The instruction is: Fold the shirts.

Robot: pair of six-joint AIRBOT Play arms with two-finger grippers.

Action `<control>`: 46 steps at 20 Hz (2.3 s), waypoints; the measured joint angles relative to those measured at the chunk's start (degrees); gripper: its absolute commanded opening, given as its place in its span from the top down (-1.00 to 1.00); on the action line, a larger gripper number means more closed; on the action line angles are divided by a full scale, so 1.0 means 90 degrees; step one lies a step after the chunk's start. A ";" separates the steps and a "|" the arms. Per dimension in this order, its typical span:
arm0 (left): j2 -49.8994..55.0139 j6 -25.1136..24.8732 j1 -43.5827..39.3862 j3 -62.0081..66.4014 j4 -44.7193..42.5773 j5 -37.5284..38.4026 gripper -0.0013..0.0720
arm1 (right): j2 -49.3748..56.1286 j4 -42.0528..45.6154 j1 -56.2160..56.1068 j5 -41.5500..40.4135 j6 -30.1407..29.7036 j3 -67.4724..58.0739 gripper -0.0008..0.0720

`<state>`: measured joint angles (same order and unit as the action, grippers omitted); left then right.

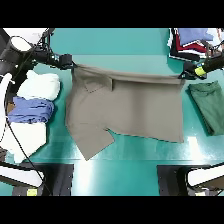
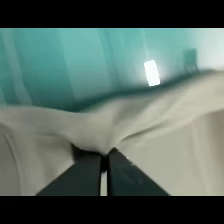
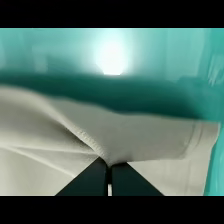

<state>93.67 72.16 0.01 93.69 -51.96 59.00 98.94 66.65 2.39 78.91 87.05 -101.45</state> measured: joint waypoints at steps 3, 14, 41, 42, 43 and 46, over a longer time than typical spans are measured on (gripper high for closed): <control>0.0117 -0.0209 0.0007 0.0010 -0.0002 -0.0415 0.89 | 0.0296 0.0177 -0.0032 -0.0233 -0.0012 -0.0476 0.94; 0.0206 -0.0391 0.0066 -0.0352 -0.1365 0.0772 0.89 | -0.0367 0.1069 -0.0389 -0.0563 -0.0070 0.1433 0.93; -0.3497 0.0617 0.0828 -0.6268 -0.0782 0.1287 -0.68 | -0.3109 0.1090 0.0185 0.0661 -0.0182 0.3730 -0.18; -0.3570 0.0590 0.0828 -0.6509 -0.0656 0.1205 -0.68 | -0.3145 0.0981 0.0187 0.0636 -0.0187 0.3774 -0.18; -0.3619 0.0556 0.0828 -0.6688 -0.0563 0.1132 -0.68 | -0.3167 0.0894 0.0194 0.0619 -0.0192 0.3803 -0.18; -0.3706 0.0418 0.0831 -0.7011 -0.0274 0.0971 -0.68 | -0.3198 0.0639 0.0199 0.0544 -0.0216 0.3854 -0.18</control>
<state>60.31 75.92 7.49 30.59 -54.43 67.75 70.15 72.40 4.19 83.81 85.10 -66.76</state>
